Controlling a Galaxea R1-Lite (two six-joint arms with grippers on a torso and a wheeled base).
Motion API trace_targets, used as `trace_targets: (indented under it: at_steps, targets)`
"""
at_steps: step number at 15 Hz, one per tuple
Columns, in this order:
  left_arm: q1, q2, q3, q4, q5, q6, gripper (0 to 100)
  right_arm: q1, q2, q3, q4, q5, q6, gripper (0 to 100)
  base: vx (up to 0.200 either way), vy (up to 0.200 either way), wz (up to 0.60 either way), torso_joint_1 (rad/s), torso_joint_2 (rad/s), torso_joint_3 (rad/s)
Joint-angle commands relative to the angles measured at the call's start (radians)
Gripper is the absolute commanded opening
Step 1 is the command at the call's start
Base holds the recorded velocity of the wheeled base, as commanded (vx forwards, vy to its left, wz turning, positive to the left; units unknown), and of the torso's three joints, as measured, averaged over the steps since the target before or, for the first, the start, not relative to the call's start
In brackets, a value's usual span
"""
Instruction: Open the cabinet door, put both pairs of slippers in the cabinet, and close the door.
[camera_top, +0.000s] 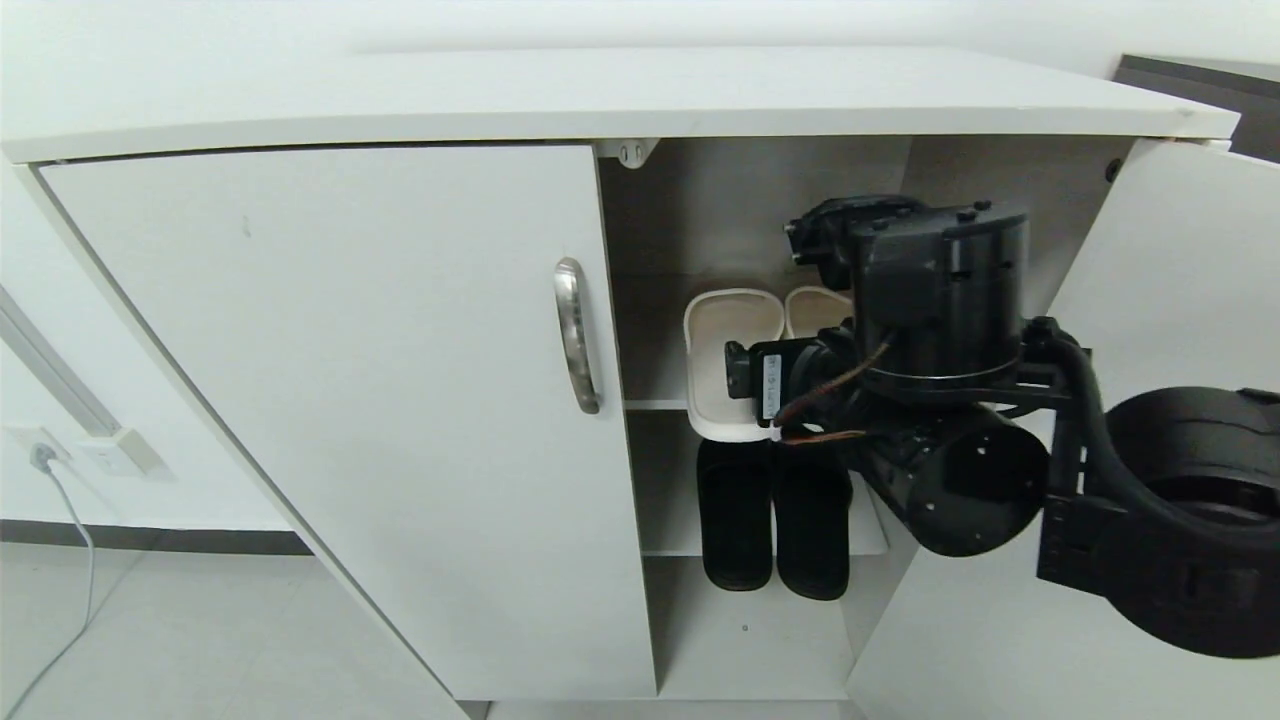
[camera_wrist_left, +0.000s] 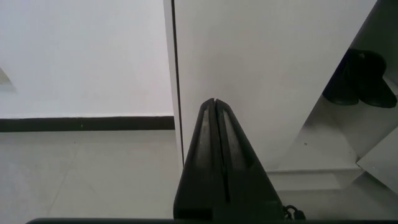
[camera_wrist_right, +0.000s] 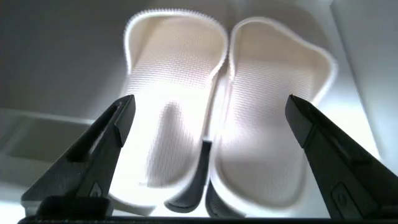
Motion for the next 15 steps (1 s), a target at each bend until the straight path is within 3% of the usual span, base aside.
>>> trace_targets:
  at_steps: [1, 5, 6, 15]
  targets:
    - [0.000, 0.000, 0.000, 0.000, 0.000, 0.001, 0, 0.016, -0.072, 0.092, -0.032, 0.021, -0.001, 100, 0.000, 0.000, 0.00, 0.000, 0.00, 0.000]
    - [0.000, 0.000, 0.000, 0.000, -0.002, 0.003, 0, 0.043, -0.089, 0.198, -0.118, 0.072, 0.001, 100, 0.000, 0.000, 0.00, 0.000, 0.00, 0.000]
    - [0.000, 0.000, 0.000, 0.000, -0.002, 0.001, 0, 0.046, -0.089, 0.215, -0.141, 0.072, 0.001, 0, 0.000, 0.000, 0.00, 0.000, 0.00, 0.000]
    - [0.000, 0.000, 0.000, 0.000, -0.002, 0.001, 0, 0.055, -0.078, 0.218, -0.143, 0.069, -0.008, 0, 0.000, 0.000, 0.00, 0.000, 0.00, 0.000]
